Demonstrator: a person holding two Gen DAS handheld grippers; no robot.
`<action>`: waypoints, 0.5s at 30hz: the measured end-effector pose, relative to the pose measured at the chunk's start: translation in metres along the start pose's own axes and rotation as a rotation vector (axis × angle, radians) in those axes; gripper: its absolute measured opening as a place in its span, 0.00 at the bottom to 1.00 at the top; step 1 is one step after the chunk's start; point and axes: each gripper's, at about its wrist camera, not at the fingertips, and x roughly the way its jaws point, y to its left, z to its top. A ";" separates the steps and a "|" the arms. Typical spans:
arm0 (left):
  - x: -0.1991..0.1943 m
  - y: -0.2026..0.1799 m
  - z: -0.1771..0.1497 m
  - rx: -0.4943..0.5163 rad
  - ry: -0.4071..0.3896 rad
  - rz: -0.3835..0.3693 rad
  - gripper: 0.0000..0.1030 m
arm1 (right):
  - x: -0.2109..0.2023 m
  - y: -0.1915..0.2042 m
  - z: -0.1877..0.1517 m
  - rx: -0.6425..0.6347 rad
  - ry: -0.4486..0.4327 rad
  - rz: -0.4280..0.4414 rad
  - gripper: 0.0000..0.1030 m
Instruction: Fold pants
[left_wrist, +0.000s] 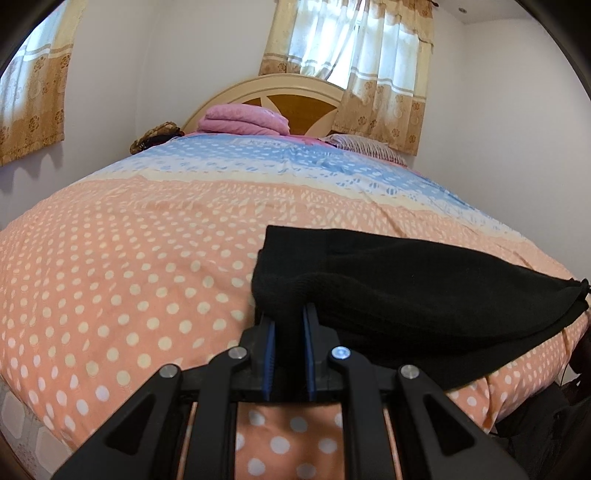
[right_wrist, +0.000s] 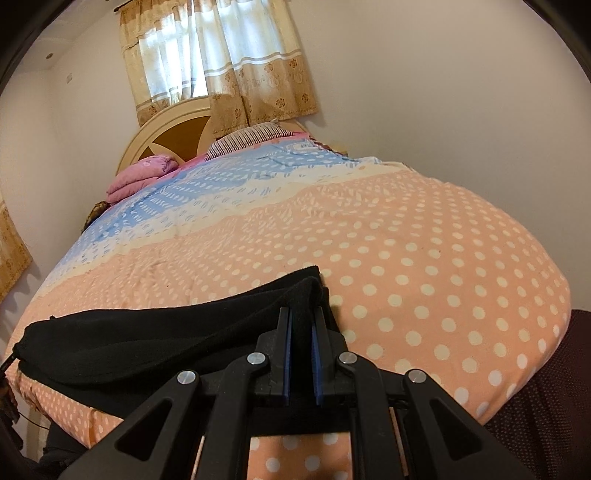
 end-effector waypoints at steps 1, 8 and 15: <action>-0.001 0.000 -0.002 -0.001 -0.002 -0.001 0.14 | 0.000 -0.003 -0.002 0.005 0.004 -0.005 0.09; -0.004 0.001 -0.012 -0.007 -0.012 -0.004 0.14 | -0.002 -0.012 -0.012 0.037 0.007 -0.030 0.09; -0.008 0.000 -0.012 0.015 -0.028 0.004 0.14 | -0.013 -0.014 -0.007 0.048 -0.036 -0.020 0.09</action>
